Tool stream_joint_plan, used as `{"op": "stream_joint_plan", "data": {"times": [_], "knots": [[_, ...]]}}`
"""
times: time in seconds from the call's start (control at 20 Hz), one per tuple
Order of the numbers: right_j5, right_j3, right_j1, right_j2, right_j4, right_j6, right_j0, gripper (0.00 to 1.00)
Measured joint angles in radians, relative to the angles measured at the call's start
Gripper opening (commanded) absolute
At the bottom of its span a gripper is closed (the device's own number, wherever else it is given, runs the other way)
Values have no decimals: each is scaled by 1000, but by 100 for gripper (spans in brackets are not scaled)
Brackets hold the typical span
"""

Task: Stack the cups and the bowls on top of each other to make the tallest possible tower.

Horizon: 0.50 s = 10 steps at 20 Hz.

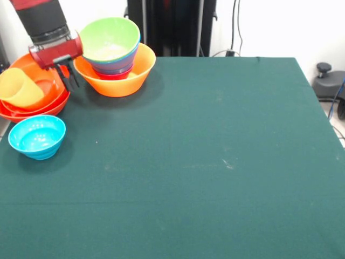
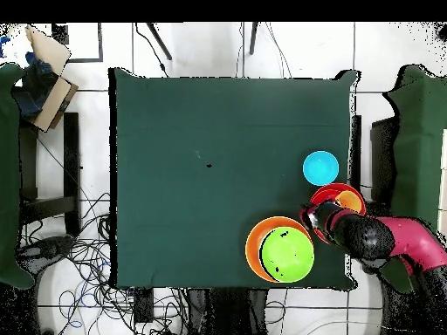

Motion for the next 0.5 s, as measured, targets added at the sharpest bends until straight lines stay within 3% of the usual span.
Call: {"op": "stream_joint_plan", "data": {"times": [0.35, 0.5], "knots": [[0, 48, -130, 3, 34, 0, -74, 0], [0, 48, -141, -6, 31, 0, -81, 0]]}}
